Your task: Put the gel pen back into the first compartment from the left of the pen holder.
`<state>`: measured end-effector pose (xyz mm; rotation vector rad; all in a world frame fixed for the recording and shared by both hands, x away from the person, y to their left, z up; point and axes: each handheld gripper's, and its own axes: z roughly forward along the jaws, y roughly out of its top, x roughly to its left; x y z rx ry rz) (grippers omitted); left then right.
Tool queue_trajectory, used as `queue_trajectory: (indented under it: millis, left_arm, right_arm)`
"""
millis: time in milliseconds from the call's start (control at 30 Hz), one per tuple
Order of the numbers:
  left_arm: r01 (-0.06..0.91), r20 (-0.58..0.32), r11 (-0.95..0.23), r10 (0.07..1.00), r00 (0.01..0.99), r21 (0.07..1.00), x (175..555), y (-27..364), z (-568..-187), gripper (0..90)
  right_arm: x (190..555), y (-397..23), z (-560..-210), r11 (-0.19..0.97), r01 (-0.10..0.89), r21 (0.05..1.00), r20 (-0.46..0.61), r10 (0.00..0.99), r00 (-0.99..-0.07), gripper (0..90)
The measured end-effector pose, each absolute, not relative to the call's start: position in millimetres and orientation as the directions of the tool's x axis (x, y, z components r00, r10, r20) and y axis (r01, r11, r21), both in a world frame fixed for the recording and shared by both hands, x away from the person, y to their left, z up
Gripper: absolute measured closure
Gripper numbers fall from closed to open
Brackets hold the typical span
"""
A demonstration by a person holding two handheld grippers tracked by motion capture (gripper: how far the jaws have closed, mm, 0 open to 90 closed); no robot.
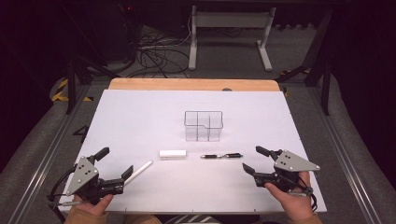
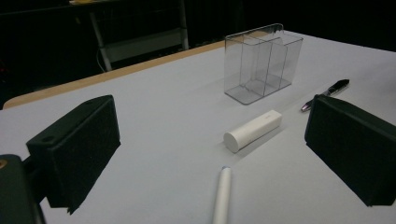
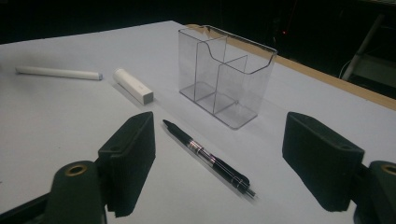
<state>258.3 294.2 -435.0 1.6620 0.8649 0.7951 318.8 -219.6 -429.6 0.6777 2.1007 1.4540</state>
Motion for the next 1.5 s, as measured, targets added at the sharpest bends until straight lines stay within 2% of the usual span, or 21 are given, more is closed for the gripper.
queue_trajectory:
  millis: [233, 267, 300, 333, 467, 833, 1200, 1500]
  left_arm:
    - [0.153, 0.08, -0.184, 0.853, 0.516, 0.971, 258, 294, -435, 4.0]
    - [0.152, 0.08, -0.183, 0.854, 0.515, 0.971, 258, 294, -435, 4.0]
    - [0.152, 0.08, -0.183, 0.854, 0.515, 0.971, 258, 294, -435, 4.0]
    - [0.152, 0.084, -0.187, 0.853, 0.516, 0.97, 258, 293, -435, 4.0]
    - [0.152, 0.086, -0.19, 0.853, 0.515, 0.97, 259, 294, -435, 4.0]
    - [0.15, 0.089, -0.189, 0.858, 0.505, 0.971, 258, 295, -435, 4.7]
    - [0.161, 0.069, -0.171, 0.861, 0.504, 0.972, 259, 298, -436, 5.2]
    - [0.169, 0.064, -0.171, 0.862, 0.503, 0.971, 259, 298, -436, 5.3]
  right_arm:
    - [320, -220, -429, 0.312, 0.121, 0.942, -0.117, 0.646, -0.754, 25.3]
    - [322, -219, -428, 0.323, 0.125, 0.938, -0.119, 0.64, -0.759, 21.1]
    - [322, -219, -428, 0.323, 0.125, 0.938, -0.119, 0.64, -0.759, 21.1]
    - [325, -218, -427, 0.328, 0.139, 0.935, -0.097, 0.609, -0.787, 14.4]
    - [331, -218, -422, 0.306, 0.146, 0.941, -0.071, 0.6, -0.797, 10.0]
    - [348, -207, -413, 0.313, 0.188, 0.931, -0.033, 0.584, -0.811, 15.7]
    - [369, -192, -408, 0.381, 0.171, 0.908, -0.091, 0.579, -0.81, 18.9]
    - [375, -188, -409, 0.399, 0.173, 0.901, -0.093, 0.564, -0.82, 22.4]
